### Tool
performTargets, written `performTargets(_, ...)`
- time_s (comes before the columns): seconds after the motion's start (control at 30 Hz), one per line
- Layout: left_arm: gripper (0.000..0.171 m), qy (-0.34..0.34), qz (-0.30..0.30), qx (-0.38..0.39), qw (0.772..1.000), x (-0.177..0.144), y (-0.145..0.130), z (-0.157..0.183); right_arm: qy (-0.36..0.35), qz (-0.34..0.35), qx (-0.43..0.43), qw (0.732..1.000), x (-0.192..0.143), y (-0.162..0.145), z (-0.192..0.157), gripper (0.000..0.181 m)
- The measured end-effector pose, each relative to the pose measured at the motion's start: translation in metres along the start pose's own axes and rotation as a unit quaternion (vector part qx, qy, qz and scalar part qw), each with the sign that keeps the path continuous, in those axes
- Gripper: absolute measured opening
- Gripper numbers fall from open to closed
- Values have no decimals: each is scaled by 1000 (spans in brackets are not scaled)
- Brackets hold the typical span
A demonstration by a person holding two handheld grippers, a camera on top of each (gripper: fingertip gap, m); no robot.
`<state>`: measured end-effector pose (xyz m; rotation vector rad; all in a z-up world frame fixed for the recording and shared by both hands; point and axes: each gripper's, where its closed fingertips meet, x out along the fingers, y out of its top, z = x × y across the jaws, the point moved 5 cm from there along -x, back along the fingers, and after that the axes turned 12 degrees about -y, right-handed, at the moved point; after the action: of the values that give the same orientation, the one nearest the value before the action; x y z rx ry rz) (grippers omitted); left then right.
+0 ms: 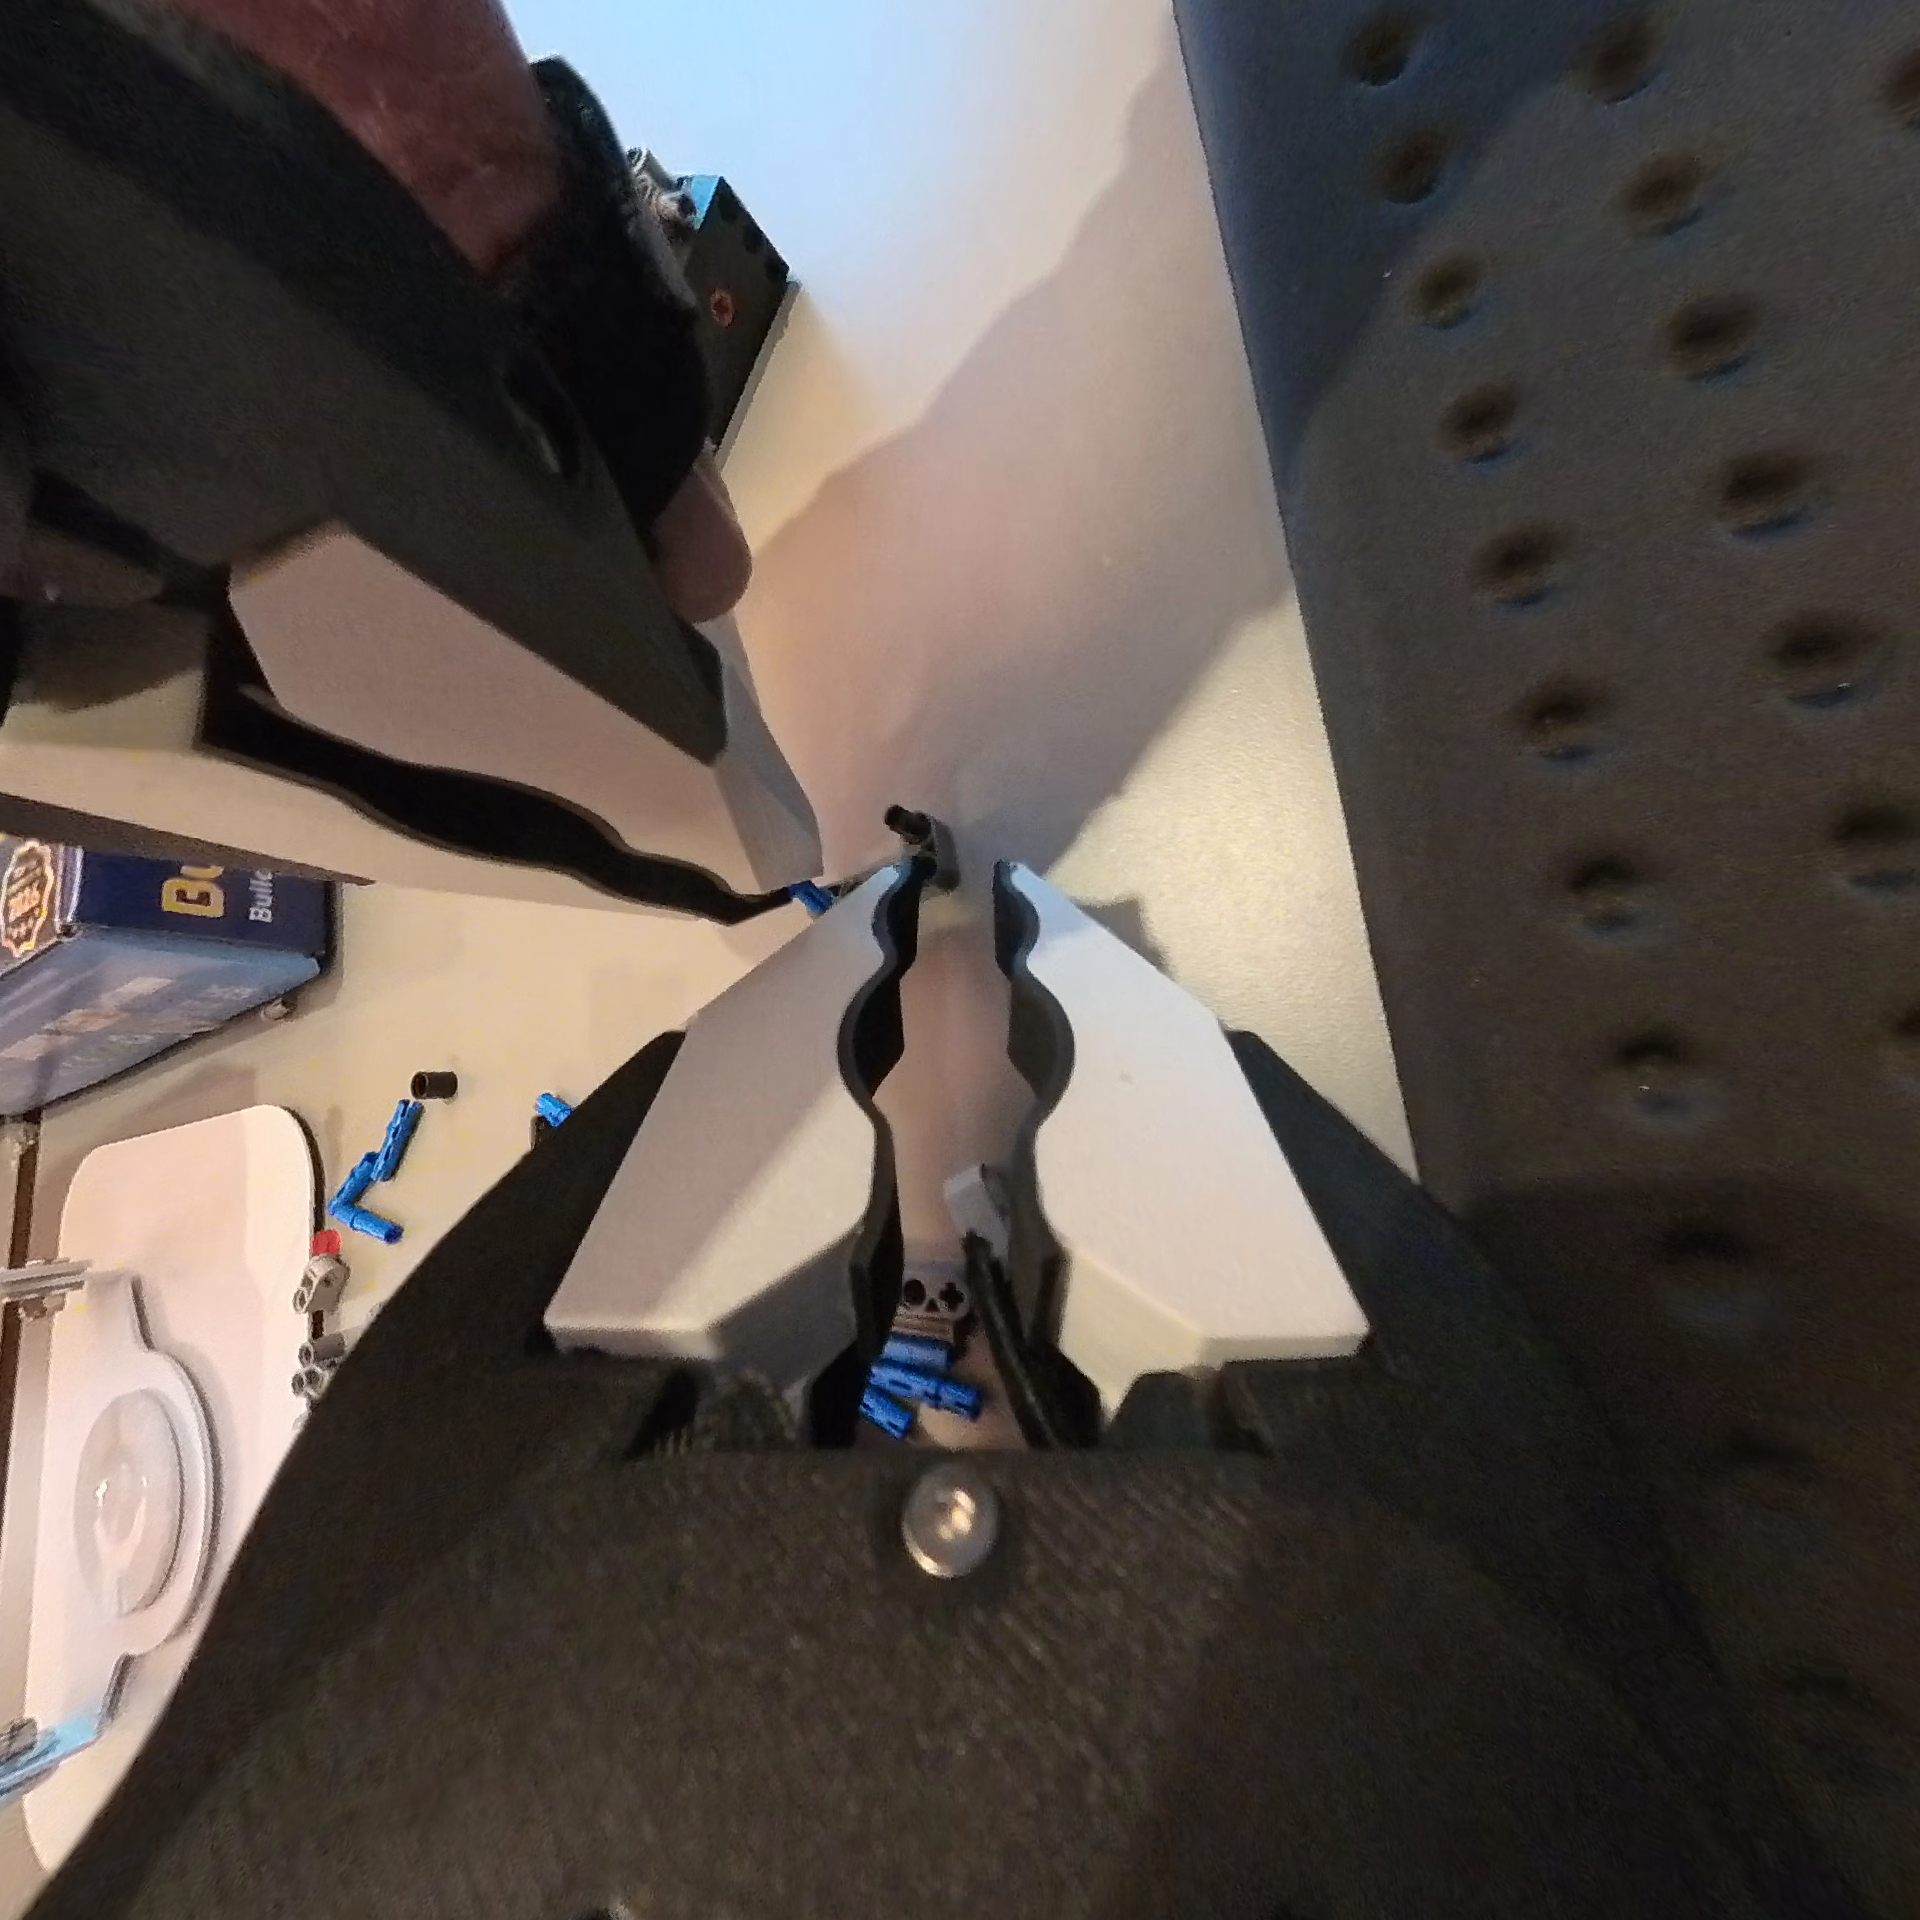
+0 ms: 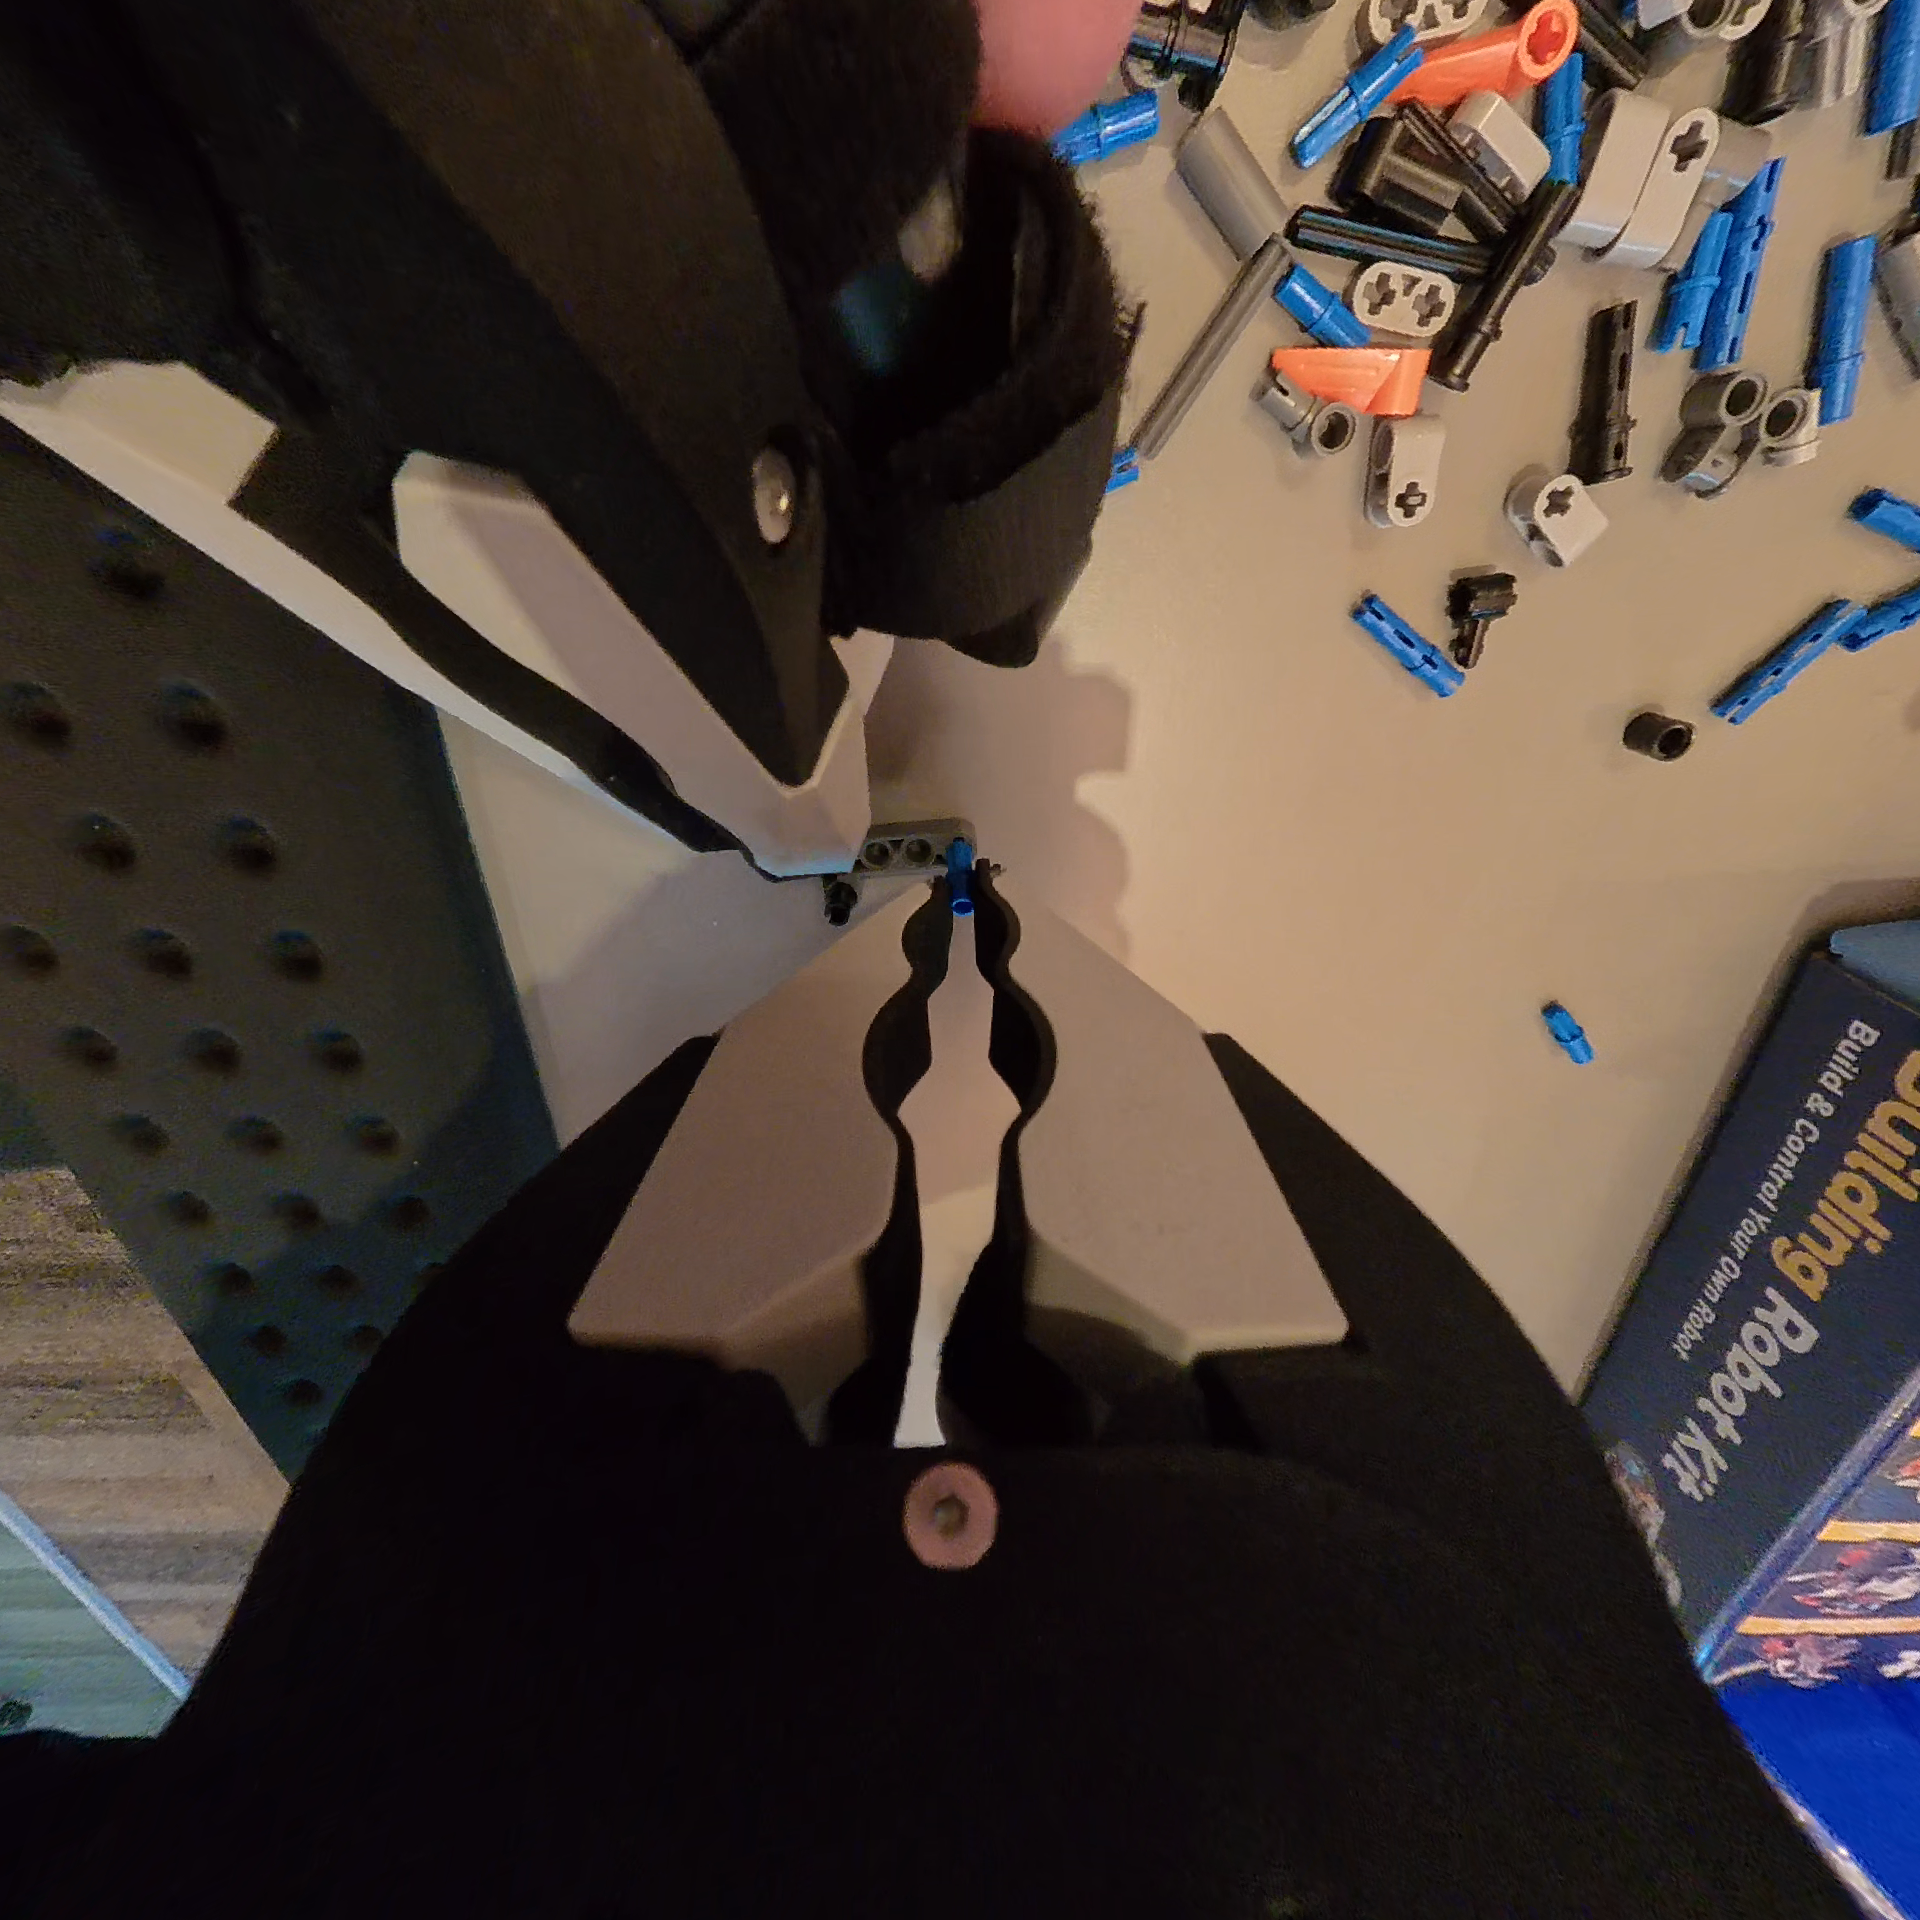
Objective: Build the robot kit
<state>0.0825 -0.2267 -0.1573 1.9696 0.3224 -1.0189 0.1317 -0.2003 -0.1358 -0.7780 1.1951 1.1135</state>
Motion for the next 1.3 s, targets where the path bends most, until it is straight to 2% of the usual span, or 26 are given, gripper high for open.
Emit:
performTargets(0.47, 12, -8, 6, -10, 1000, -1, -2, -3, 5, 10, 8, 1000, 1, 11, 0, 2)
performTargets(0.8, 11, -1, -2, 1, 1000, -3, -3, -1, -1, 20, 17, 1000, 1, 9, 2, 2)
performTargets(0.87, 11, 7, 12, 4, 1000, -8, 0, 0, -3, 30, 28, 999, 0, 5, 3, 2)
performTargets(1.03, 10, 50, 44, -11, 998, -30, -3, -11, 10, 126, 109, 986, -15, -3, 9, 2)
performTargets(1.17, 17, 114, 62, -16, 991, -44, -7, -27, 51, 227, 181, 956, -30, -3, 9, 2)
performTargets(1.3, 11, 140, 62, 14, 988, -45, -2, -27, 75, 285, 230, 928, -36, -2, 9, 2)
